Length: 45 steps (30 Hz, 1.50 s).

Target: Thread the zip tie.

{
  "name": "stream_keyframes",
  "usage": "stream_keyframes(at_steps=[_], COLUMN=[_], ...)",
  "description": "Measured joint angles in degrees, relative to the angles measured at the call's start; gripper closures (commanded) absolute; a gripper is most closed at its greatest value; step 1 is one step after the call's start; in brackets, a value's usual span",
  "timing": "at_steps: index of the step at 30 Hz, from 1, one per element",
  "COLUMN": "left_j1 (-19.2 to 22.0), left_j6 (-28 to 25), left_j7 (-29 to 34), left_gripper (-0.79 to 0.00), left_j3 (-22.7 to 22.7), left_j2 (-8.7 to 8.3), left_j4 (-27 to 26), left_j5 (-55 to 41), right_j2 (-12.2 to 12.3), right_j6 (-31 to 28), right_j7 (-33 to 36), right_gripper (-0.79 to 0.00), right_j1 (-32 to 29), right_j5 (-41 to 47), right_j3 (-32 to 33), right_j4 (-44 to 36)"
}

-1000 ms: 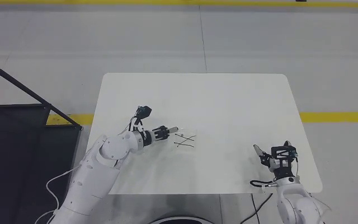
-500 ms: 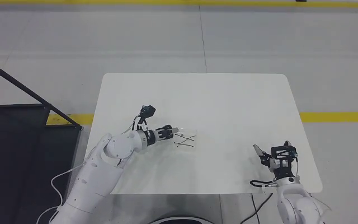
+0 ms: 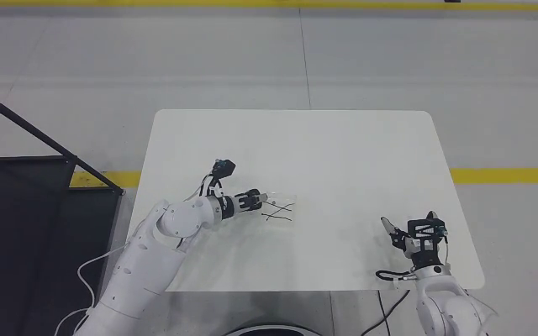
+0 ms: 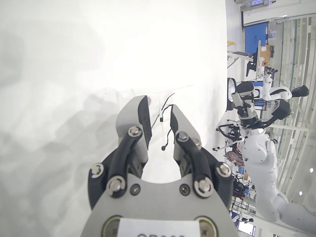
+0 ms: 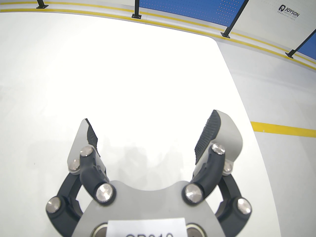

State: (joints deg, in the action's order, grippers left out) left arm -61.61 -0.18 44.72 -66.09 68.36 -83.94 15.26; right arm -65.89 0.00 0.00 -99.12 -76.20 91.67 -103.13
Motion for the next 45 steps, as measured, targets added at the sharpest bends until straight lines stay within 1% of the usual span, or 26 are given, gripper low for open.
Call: stream_keyframes(at_steps=[3, 9, 10, 14, 20, 27, 36, 41, 45], left_j1=[0.0, 0.1, 0.1, 0.2, 0.2, 0.2, -1.3, -3.0, -4.5], left_j6=[-0.1, -0.1, -0.1, -0.2, -0.1, -0.2, -1.1, -2.7, -5.3], left_j7=[-0.1, -0.2, -0.3, -0.3, -0.5, -0.7, -0.6, -0.1, 2.1], left_gripper=[-0.252, -0.215, -0.188, -0.142, 0.0, 0.0, 0.0, 0.0, 0.0], left_j3=[0.1, 0.4, 0.4, 0.6, 0.7, 0.7, -1.2, -3.6, -6.4], left_j2=[-0.01, -0.02, -0.02, -0.05, -0.08, -0.14, -0.7, -1.24, -1.84], left_j4=[0.1, 0.2, 0.2, 0.2, 0.2, 0.2, -1.8, -3.9, -5.2], left_j5=[-0.1, 0.0, 0.0, 0.1, 0.2, 0.2, 0.1, -1.6, -4.6], right_j2=[0.0, 0.0, 0.0, 0.0, 0.0, 0.0, 0.0, 0.0, 0.0], right_j6=[0.0, 0.0, 0.0, 0.0, 0.0, 0.0, 0.0, 0.0, 0.0], right_j7=[0.0, 0.0, 0.0, 0.0, 0.0, 0.0, 0.0, 0.0, 0.0], right_gripper=[-0.785, -0.785, -0.785, -0.785, -0.785, -0.785, -0.785, -0.785, -0.785], right_j1=[0.0, 0.0, 0.0, 0.0, 0.0, 0.0, 0.0, 0.0, 0.0], right_j5=[0.0, 0.0, 0.0, 0.0, 0.0, 0.0, 0.0, 0.0, 0.0], right_j3=[0.0, 0.0, 0.0, 0.0, 0.0, 0.0, 0.0, 0.0, 0.0], right_j4=[0.0, 0.0, 0.0, 0.0, 0.0, 0.0, 0.0, 0.0, 0.0])
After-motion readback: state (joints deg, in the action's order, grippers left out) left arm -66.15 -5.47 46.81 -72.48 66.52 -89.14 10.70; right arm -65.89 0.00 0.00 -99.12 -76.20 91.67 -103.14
